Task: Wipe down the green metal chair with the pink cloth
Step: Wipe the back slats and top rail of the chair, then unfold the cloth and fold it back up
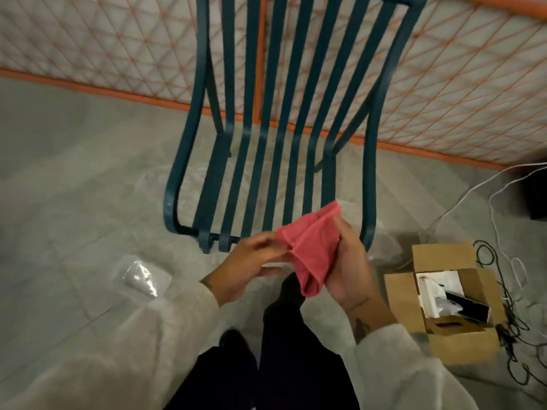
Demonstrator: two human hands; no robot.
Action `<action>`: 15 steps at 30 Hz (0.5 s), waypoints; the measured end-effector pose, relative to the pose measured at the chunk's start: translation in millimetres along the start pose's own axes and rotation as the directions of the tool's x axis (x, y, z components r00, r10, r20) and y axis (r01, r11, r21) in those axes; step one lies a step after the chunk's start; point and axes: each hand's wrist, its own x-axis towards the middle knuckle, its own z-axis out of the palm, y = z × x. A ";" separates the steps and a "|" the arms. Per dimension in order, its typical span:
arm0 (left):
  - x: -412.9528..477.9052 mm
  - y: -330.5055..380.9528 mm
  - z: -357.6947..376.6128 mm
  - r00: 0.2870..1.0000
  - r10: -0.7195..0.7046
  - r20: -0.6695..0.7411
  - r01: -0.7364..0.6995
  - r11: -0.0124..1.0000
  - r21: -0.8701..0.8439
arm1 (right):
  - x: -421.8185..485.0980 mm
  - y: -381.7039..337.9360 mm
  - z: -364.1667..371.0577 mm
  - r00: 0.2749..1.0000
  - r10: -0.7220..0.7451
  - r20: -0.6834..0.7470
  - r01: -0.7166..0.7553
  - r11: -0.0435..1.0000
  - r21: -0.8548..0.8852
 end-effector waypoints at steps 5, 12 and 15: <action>-50.9 17.0 -18.9 0.987 0.075 -0.142 -0.077 0.997 -0.009 | -37.0 -3.7 35.2 1.000 -0.019 -0.002 0.019 0.989 -0.148; -97.9 62.7 -15.0 0.949 0.165 -0.267 -0.173 0.985 -0.007 | -81.5 -45.5 51.2 0.997 -0.080 0.017 0.078 0.885 -0.459; -106.3 87.6 -3.7 0.936 0.213 -0.280 -0.230 0.973 -0.028 | -94.3 -75.2 63.4 0.973 -0.220 0.067 0.220 0.806 -0.549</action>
